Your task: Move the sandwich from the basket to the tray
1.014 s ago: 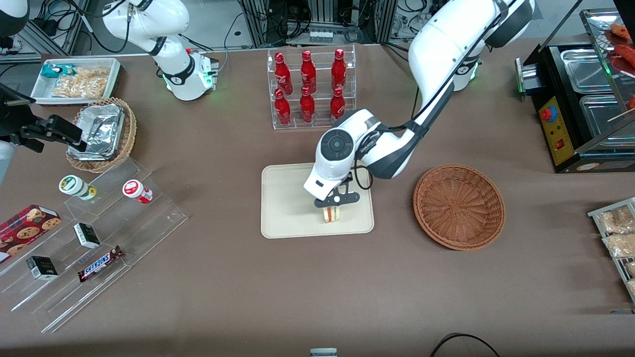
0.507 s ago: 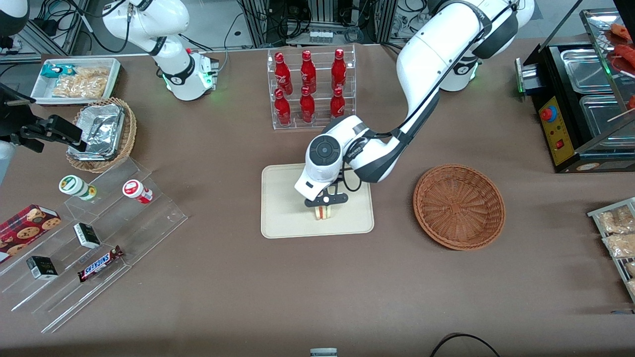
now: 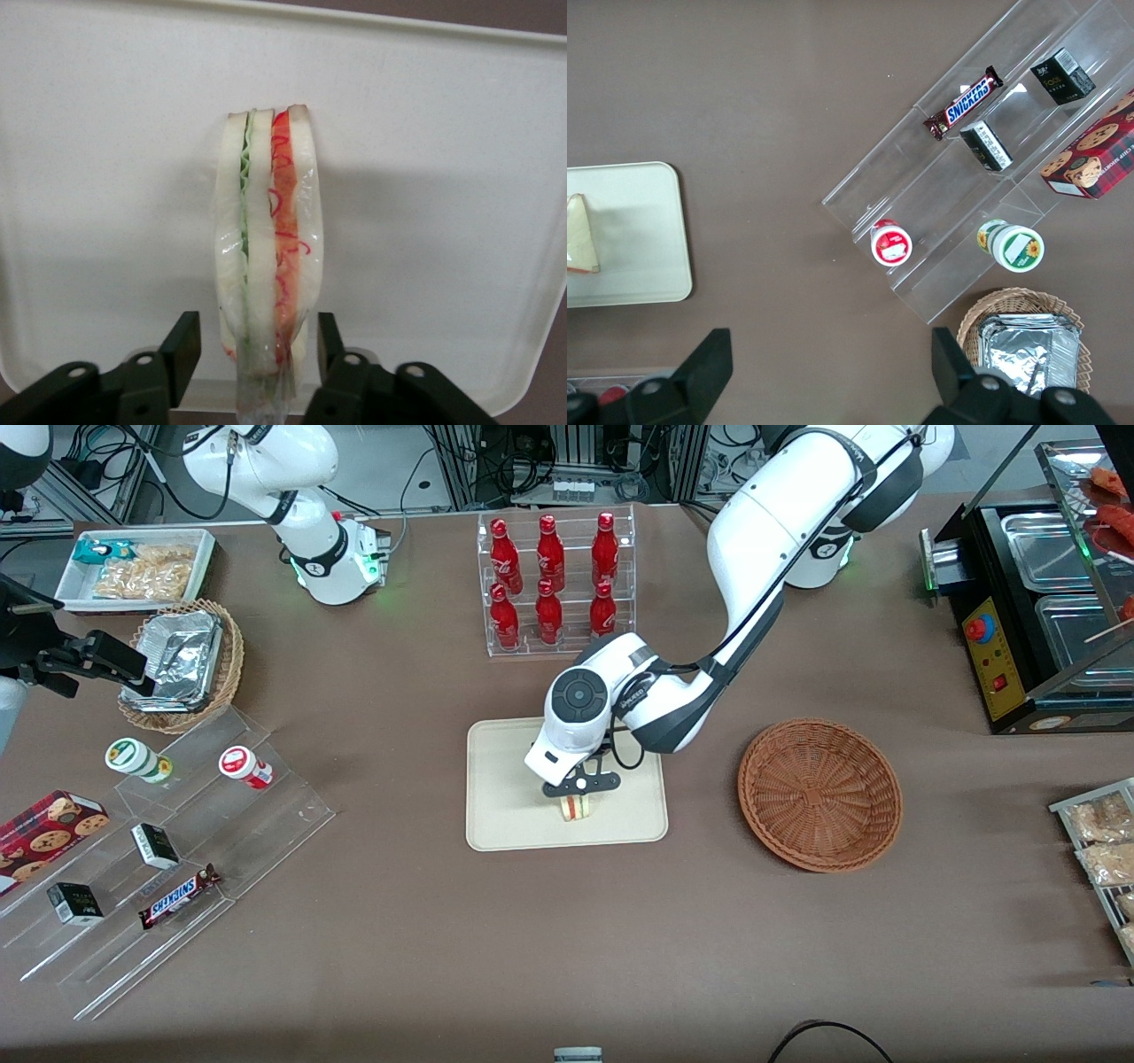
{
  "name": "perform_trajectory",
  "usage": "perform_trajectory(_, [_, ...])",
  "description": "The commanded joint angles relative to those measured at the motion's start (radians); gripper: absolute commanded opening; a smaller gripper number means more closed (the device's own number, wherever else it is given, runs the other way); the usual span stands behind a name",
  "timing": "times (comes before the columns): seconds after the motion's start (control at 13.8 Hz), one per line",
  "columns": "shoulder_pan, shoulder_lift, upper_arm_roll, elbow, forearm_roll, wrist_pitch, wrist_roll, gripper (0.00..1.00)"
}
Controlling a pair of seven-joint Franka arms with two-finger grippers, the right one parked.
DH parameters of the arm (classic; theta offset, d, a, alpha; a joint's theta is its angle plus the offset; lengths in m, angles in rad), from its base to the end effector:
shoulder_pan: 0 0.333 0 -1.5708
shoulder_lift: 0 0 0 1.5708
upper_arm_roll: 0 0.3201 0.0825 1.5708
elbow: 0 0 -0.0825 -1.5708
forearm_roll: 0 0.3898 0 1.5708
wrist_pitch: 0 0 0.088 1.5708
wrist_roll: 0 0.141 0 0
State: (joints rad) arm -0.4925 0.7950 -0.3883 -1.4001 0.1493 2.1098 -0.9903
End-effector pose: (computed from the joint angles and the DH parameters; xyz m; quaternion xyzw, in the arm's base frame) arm 0.5106 -0.5247 0.2195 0.9949 0.0665 -0.0679 0.0332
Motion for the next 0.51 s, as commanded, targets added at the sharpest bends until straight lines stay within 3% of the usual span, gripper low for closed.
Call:
perform_trajectory(0.0, [-0.006, -0.063, 0.005, 0.015, 0.012, -0.037, -0.021, 1.00])
perform_trajectory(0.43, [0.072, -0.226, 0.019, 0.007, 0.026, -0.272, -0.019, 1.00])
